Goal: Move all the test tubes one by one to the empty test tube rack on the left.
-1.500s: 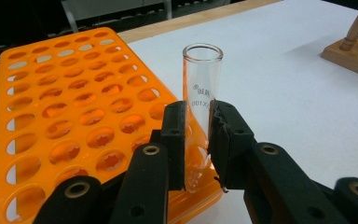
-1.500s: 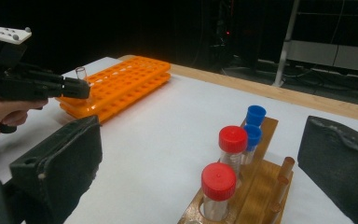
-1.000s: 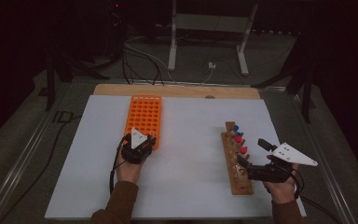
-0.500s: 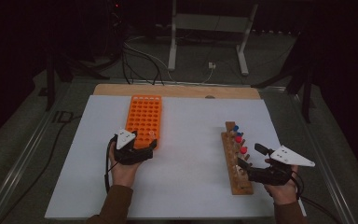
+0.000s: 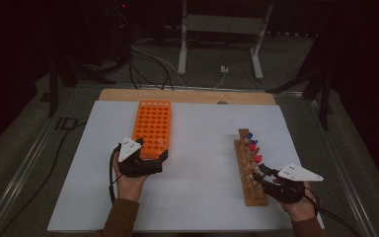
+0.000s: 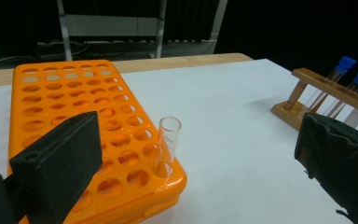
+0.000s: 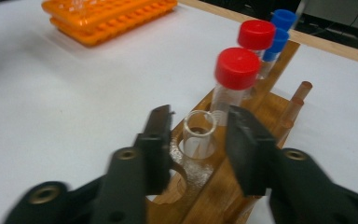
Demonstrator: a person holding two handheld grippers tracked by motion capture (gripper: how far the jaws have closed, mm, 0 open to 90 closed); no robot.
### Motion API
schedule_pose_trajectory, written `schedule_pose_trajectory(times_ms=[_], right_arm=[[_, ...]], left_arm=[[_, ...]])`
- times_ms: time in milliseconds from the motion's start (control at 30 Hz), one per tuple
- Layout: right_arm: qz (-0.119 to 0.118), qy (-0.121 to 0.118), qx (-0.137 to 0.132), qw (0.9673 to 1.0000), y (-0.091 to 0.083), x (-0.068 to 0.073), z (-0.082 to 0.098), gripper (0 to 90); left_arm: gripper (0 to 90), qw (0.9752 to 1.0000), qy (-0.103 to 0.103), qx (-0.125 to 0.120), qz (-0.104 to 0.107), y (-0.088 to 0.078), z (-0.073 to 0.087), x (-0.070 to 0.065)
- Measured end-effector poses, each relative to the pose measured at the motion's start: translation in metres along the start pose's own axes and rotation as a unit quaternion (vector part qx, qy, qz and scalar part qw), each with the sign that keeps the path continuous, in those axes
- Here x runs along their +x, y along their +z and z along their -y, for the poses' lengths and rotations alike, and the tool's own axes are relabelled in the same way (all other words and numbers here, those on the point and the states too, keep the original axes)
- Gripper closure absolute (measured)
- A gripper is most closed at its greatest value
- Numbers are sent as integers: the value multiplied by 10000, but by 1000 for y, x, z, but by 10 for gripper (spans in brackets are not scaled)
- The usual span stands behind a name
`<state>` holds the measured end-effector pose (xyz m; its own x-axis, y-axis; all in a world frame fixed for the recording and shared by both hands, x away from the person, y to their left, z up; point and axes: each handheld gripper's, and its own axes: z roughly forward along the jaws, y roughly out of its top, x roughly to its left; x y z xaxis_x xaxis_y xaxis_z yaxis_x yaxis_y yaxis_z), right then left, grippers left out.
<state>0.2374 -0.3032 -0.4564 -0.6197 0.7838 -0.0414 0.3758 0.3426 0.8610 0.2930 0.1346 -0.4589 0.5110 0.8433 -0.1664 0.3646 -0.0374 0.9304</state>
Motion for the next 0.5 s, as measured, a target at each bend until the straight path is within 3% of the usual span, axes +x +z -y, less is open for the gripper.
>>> schedule_pose_trajectory(times_ms=[167, 367, 500], right_arm=[[143, -190, 57, 9997, 5, 6, 0, 754], [149, -70, 21, 9999, 8, 6, -1, 711], [220, -86, 24, 9997, 9, 8, -2, 759]], left_arm=[[16, 10000, -5, -43, 24, -2, -1, 0], [15, 10000, 35, -37, 24, -1, -2, -1], [15, 10000, 71, -51, 17, -2, -3, -1]])
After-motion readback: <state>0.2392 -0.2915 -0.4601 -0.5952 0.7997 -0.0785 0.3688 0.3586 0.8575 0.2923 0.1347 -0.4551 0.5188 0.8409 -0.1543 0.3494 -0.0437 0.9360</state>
